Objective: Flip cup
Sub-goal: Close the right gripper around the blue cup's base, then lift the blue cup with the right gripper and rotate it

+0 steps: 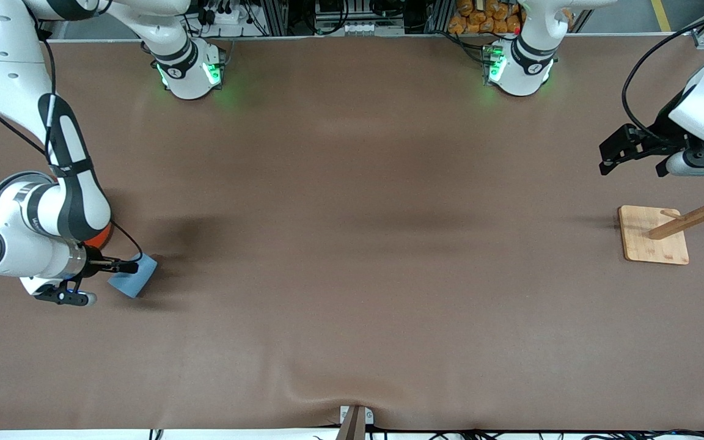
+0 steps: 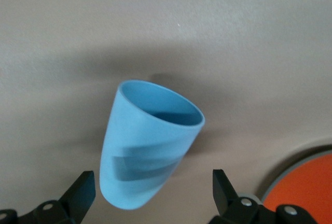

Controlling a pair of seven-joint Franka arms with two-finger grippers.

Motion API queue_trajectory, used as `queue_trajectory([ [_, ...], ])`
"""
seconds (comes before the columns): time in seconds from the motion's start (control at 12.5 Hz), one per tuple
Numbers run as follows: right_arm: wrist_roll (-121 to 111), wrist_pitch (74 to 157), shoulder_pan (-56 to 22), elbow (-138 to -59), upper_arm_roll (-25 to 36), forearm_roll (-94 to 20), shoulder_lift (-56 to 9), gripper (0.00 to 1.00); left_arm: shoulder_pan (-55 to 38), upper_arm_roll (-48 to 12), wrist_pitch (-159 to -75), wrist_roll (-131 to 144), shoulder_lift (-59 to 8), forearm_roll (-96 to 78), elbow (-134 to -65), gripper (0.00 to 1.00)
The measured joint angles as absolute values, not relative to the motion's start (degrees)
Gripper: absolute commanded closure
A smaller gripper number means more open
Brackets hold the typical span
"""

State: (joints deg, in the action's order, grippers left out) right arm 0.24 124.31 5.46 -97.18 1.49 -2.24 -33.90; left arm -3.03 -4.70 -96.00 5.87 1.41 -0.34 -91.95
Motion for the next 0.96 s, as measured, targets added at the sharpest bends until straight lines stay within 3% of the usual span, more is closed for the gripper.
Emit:
queue_trajectory([
  [0.56, -1.15, 135.52, 4.74, -97.25, 1.21, -2.24, -40.6, 0.0, -2.86, -4.36, -96.69, 6.03, 1.17, -0.34, -91.96, 0.0],
  [0.88, -2.46, 135.69, 4.47, -96.93, 1.18, -2.24, -40.75, 0.0, -2.86, -4.31, -97.44, 6.08, 1.15, -0.34, -91.97, 0.0],
  [0.96, -2.58, 135.43, 4.44, -96.88, 1.17, -2.24, -40.74, 0.07, -2.86, -4.31, -97.89, 6.08, 1.09, -0.34, -91.97, 0.0],
])
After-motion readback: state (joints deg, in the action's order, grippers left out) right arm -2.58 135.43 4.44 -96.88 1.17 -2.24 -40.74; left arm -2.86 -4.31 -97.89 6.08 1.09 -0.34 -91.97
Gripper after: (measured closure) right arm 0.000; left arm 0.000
